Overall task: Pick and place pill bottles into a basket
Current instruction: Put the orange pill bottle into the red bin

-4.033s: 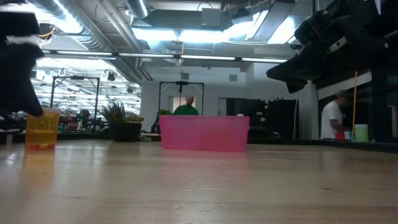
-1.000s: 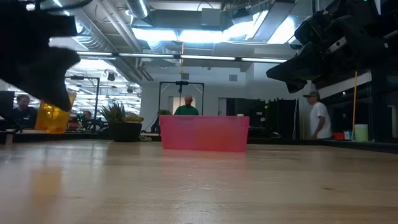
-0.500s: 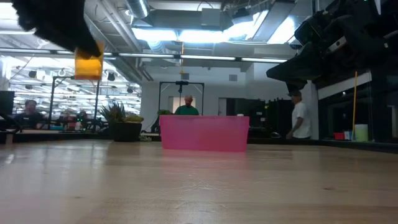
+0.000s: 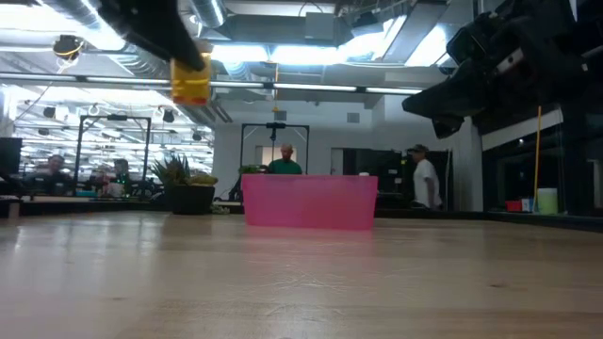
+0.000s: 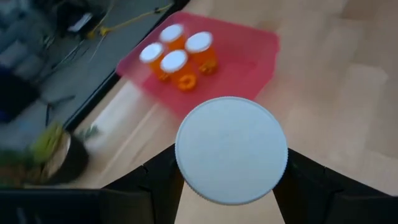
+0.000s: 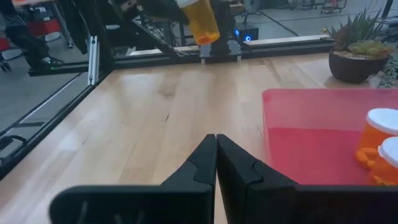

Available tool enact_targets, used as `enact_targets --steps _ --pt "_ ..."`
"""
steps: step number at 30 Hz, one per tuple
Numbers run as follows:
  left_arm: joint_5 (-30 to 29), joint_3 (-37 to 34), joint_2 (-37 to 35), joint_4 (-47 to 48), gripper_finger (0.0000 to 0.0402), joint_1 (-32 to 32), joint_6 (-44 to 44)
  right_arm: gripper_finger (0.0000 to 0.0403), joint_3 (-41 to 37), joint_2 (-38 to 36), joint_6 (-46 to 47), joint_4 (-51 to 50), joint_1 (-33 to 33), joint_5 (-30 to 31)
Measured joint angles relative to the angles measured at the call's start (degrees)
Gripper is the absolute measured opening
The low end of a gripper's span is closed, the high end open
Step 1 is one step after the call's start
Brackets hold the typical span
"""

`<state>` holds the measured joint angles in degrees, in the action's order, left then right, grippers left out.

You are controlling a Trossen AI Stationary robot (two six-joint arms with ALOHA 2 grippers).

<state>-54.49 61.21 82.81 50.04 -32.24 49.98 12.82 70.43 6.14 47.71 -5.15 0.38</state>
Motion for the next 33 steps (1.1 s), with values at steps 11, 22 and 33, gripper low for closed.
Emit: enact_targets --steps 11,22,33 --pt "13.69 0.0 0.0 -19.34 0.0207 7.03 -29.93 0.0016 0.0 0.0 -2.19 1.09 -0.04 -0.02" --pt "25.46 0.0 -0.37 -24.37 0.0207 16.75 -41.93 0.0016 0.0 0.0 -2.08 1.39 -0.07 -1.73" --pt "38.91 -1.89 -0.37 -33.7 0.0207 28.54 -53.32 0.0016 0.0 0.0 -0.28 1.0 -0.07 -3.25"
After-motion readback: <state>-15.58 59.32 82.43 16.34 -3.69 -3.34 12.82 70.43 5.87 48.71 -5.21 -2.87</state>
